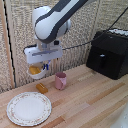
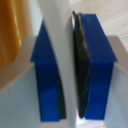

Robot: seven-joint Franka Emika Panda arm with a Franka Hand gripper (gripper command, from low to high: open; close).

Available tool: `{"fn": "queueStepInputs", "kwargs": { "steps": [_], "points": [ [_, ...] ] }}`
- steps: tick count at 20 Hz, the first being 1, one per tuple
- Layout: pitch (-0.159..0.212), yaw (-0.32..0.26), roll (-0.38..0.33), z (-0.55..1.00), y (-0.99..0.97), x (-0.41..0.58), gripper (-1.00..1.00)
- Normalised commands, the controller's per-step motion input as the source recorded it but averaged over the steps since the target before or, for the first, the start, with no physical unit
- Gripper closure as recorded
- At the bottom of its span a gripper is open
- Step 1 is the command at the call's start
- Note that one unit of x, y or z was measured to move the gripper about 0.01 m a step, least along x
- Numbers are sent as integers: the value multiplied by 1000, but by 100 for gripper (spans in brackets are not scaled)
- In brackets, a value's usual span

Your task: Kindly move the gripper close to the hot dog bowl. Grip the bowl lightly with the gripper, taking care not to crush the hot dogs. Elevate the bowl a little, ensuring it remains flat to stop hot dogs from tumbling. Transport the gripper and bowl to the white plate, then lower it down cautiously. Relinquish the gripper, letting the bowl rest on the plate.

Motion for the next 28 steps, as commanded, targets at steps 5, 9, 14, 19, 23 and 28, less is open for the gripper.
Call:
{"fn": "queueStepInputs", "kwargs": {
  "steps": [5,9,14,19,23,28],
  "points": [
    [15,128,-5,-402,461,6,100],
    [0,123,0,-426,409,25,100],
    [6,116,-3,-362,392,1,100],
    [0,115,-24,-319,35,121,100],
    [0,148,-42,-344,-53,222,100],
    [0,143,-23,-314,-21,218,100]
  ]
}}
